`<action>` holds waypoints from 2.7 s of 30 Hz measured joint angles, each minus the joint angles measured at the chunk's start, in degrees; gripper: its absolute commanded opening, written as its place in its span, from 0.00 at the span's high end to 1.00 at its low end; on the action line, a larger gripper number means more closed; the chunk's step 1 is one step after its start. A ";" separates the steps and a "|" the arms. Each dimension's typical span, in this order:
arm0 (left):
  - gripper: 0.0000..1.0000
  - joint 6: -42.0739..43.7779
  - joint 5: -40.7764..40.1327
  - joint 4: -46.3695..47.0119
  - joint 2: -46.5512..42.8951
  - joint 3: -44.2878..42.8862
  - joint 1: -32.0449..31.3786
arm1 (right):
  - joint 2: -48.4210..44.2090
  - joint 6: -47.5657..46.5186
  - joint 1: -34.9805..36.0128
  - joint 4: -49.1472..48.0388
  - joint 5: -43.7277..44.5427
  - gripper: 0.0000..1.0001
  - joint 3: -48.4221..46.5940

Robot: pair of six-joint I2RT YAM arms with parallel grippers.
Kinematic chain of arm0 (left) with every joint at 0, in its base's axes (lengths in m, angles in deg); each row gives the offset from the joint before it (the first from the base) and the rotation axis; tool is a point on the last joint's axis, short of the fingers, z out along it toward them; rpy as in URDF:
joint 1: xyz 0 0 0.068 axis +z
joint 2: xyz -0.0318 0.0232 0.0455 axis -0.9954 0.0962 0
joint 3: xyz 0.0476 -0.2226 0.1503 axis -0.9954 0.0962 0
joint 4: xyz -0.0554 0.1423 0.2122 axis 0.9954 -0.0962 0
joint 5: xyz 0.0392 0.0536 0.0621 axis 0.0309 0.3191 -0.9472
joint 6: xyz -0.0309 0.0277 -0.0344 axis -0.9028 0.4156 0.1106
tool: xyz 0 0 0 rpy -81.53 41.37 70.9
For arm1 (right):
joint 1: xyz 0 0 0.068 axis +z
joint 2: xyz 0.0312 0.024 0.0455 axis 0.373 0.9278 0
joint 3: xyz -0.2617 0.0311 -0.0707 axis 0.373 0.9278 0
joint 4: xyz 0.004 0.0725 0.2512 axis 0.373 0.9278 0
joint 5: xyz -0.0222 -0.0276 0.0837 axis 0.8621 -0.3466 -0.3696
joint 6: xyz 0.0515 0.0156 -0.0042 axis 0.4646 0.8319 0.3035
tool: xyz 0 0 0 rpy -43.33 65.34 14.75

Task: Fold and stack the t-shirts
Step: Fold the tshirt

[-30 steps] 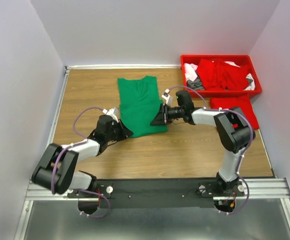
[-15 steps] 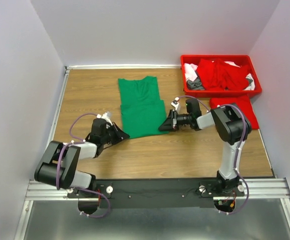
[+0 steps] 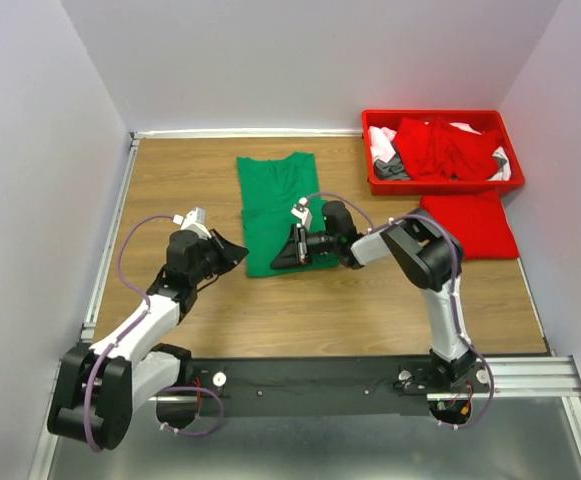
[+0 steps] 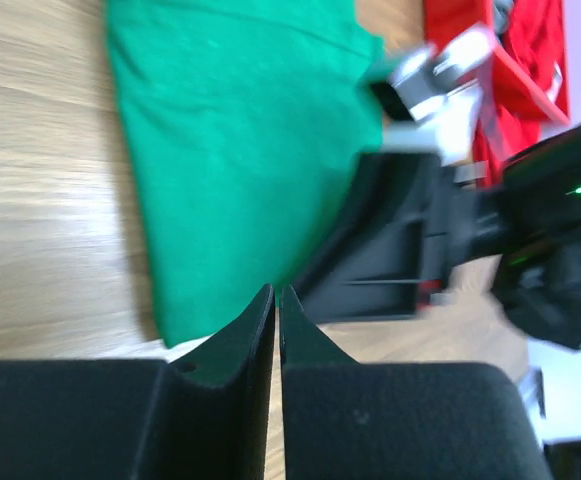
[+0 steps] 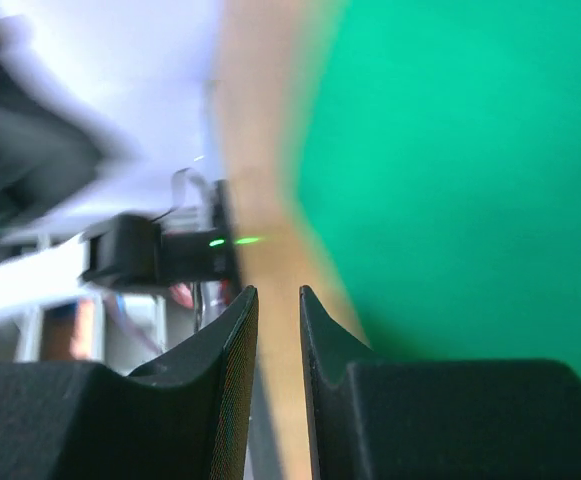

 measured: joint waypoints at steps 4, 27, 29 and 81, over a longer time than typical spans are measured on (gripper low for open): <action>0.87 0.20 -2.99 -2.64 -3.56 0.42 0.61 | 4.92 3.52 -0.52 -2.01 1.55 0.71 1.09; 0.88 0.39 2.23 6.12 20.26 -2.23 -5.88 | -4.15 -1.84 -16.55 -0.96 0.90 0.71 16.06; 0.88 -0.59 2.21 6.51 22.03 -1.53 -5.55 | -3.32 -1.81 -17.35 -1.81 -0.72 0.71 16.00; 0.80 12.28 -25.75 -32.28 28.94 -24.94 -17.18 | -24.17 -27.06 0.52 67.47 58.73 0.25 -2.78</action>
